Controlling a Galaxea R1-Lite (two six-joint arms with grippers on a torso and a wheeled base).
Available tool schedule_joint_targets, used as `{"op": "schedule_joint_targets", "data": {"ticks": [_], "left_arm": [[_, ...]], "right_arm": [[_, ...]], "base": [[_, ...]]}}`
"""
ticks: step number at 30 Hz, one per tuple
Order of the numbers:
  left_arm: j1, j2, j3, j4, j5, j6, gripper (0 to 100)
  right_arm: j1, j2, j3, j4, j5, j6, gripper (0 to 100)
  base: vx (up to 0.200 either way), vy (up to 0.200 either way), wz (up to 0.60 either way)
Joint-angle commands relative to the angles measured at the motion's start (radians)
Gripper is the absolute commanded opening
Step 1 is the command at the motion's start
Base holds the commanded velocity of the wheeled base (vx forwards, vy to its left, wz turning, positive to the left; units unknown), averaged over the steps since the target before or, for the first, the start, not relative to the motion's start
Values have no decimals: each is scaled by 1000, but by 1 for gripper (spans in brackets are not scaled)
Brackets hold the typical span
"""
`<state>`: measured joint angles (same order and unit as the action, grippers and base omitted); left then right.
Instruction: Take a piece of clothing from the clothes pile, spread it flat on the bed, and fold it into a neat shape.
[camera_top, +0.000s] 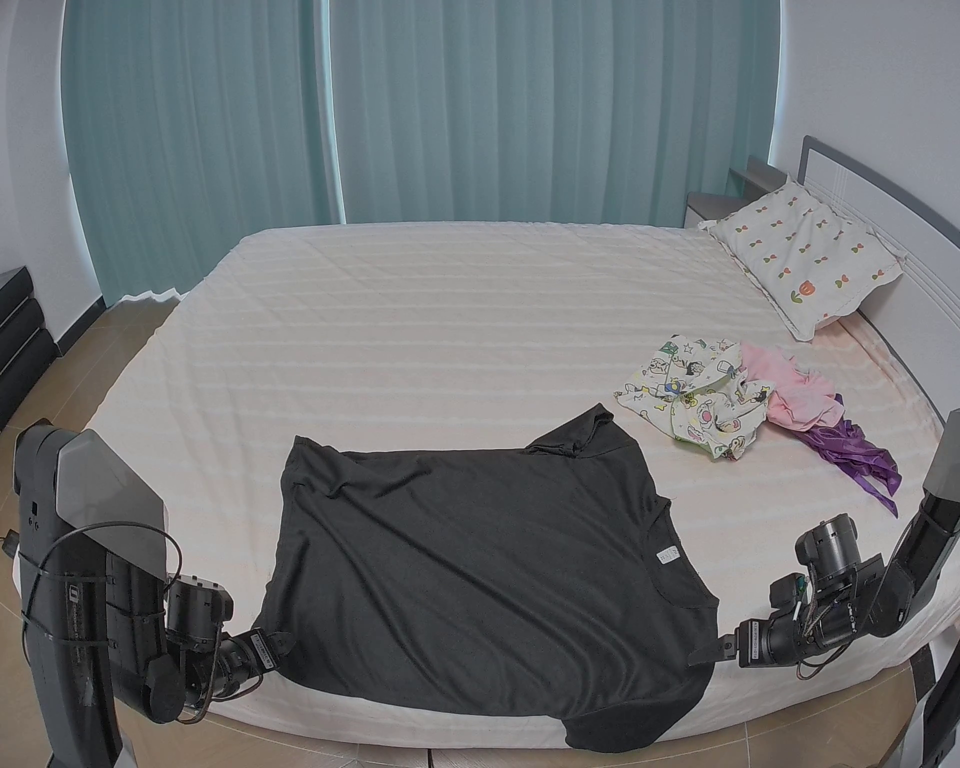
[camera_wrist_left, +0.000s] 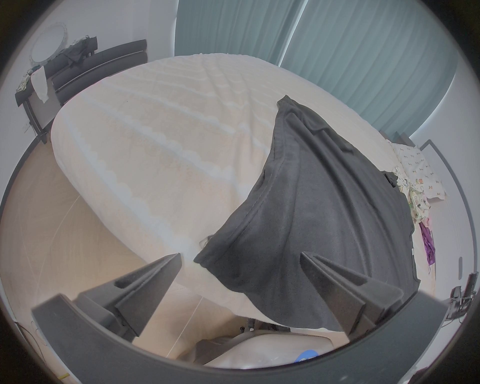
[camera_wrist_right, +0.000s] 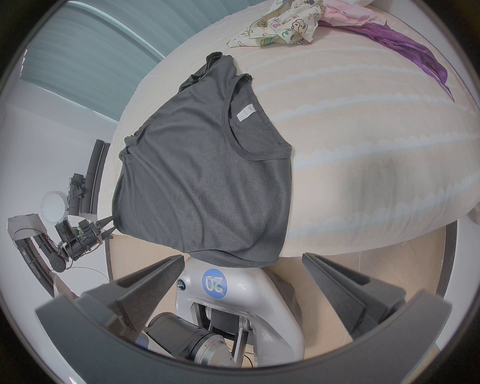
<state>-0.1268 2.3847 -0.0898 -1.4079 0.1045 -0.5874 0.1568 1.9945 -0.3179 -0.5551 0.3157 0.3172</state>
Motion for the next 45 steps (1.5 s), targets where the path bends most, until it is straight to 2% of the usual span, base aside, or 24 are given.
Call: {"op": "schedule_joint_targets", "data": {"ticks": [1,3,4,9,13,20,33,35,45], "left_arm": [[1,1,13,0,0,0,100],[3,11,-2,0,0,1,100],[3,11,-2,0,0,1,0],[-1,2,35,0,15,5,0],[7,-9,78,0,66,72,0],[7,-9,88,23,126,92,0],[6,-154,88,311,129,167,0],[3,-174,88,389,129,175,0],[4,-170,88,441,129,202,0]], "right_arm": [[1,0,0,0,0,0,100],[1,0,0,0,0,0,100],[1,0,0,0,0,0,100],[1,0,0,0,0,0,100],[1,1,0,0,0,0,100],[0,1,2,0,0,0,100],[1,4,2,0,0,-1,100],[1,4,2,0,0,-1,100],[1,4,2,1,0,-1,100]], "base": [[0,0,0],[0,0,0],[0,0,0],[0,0,0],[0,0,0],[0,0,0],[0,0,0],[0,0,0],[0,0,0]]}}
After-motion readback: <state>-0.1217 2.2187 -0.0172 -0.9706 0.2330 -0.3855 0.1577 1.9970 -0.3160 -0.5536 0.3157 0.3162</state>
